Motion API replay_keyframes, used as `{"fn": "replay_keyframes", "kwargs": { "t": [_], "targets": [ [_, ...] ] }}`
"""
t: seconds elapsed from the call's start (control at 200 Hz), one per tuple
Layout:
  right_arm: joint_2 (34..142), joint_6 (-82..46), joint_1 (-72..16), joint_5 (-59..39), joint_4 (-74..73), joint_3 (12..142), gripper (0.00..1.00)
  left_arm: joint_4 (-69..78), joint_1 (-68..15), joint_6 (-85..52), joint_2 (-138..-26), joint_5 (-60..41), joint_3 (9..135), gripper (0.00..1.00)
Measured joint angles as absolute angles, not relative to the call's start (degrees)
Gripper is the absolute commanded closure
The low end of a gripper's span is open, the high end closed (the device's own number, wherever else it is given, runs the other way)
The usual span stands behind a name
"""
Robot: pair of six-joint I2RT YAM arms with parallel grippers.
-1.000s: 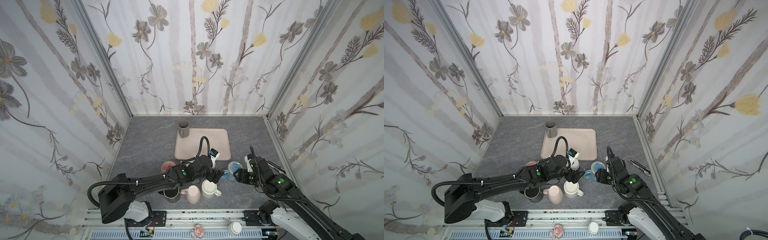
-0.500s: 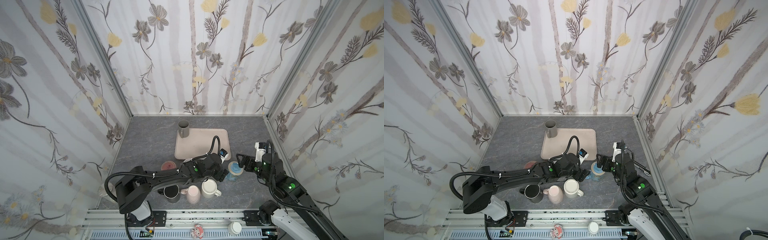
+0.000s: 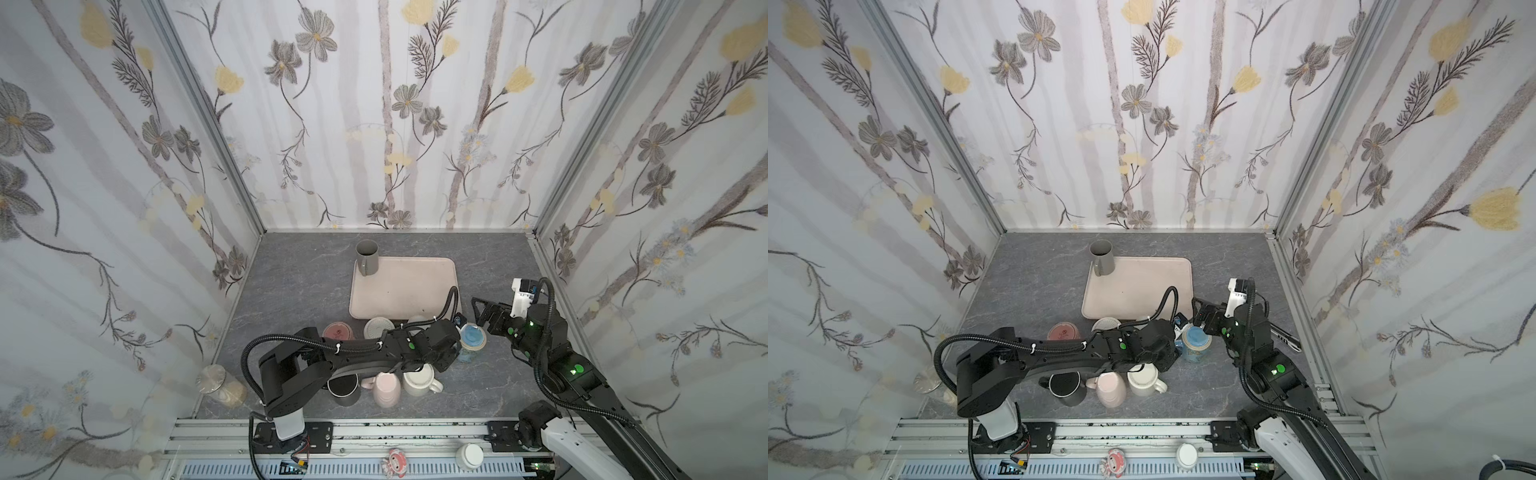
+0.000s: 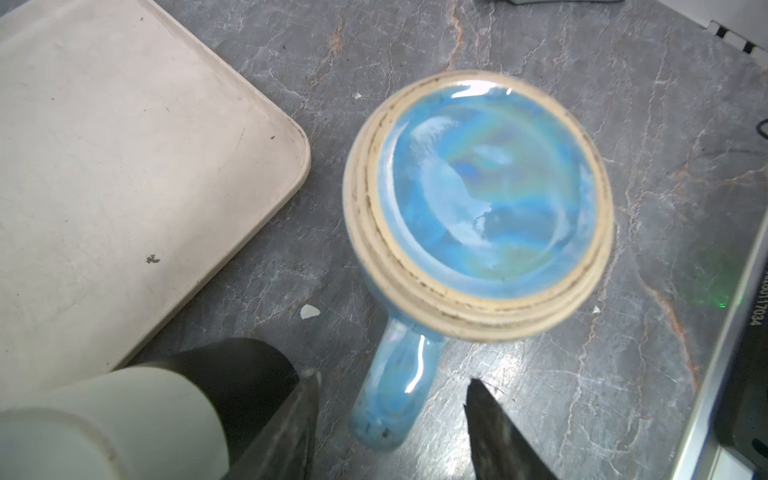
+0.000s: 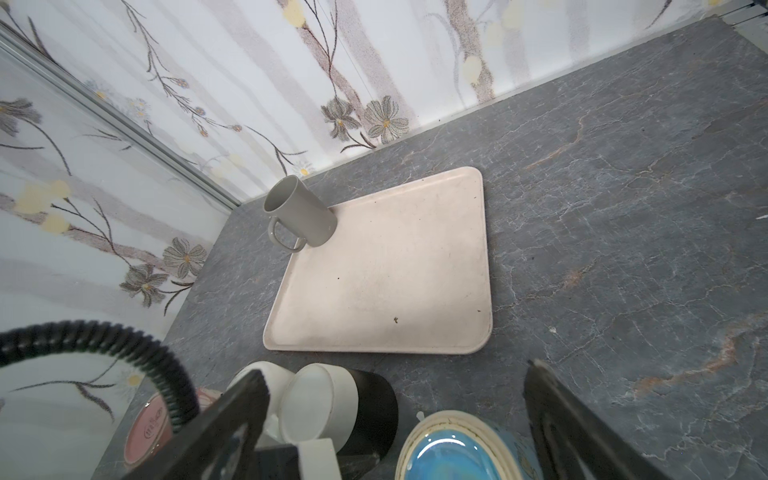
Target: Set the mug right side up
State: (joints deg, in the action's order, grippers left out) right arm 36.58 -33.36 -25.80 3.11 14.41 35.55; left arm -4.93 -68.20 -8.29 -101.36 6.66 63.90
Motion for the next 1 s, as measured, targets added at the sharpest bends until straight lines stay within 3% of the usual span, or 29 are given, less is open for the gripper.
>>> {"fn": "replay_keyframes", "kwargs": {
  "t": [0.17, 0.415, 0.709, 0.759, 0.839, 0.999],
  "targets": [
    [36.47, -33.39, -25.08, 1.83, 14.20, 34.92, 0.05, -4.40, -68.34, -6.09, -102.28, 7.01, 63.96, 0.61],
    [36.60, -33.43, -24.18, 0.97, 13.98, 34.17, 0.05, -2.00, -68.40, -3.66, -103.02, 6.79, 63.64, 0.60],
    [36.18, -33.58, -23.51, 0.34, 13.96, 33.26, 0.05, 1.48, -68.42, -0.97, -103.22, 4.91, 62.22, 0.86],
    [36.03, -33.58, -23.40, 0.32, 13.96, 33.12, 0.05, 1.91, -68.53, -0.97, -103.35, 4.99, 62.22, 0.84],
    [35.86, -33.58, -23.18, 0.32, 13.93, 33.04, 0.05, 2.31, -68.51, -0.54, -103.55, 4.89, 62.22, 0.67],
    [35.83, -33.58, -23.00, -0.12, 13.93, 32.93, 0.05, 3.25, -68.47, -0.56, -104.31, 4.82, 62.24, 0.65]
  ]
}}
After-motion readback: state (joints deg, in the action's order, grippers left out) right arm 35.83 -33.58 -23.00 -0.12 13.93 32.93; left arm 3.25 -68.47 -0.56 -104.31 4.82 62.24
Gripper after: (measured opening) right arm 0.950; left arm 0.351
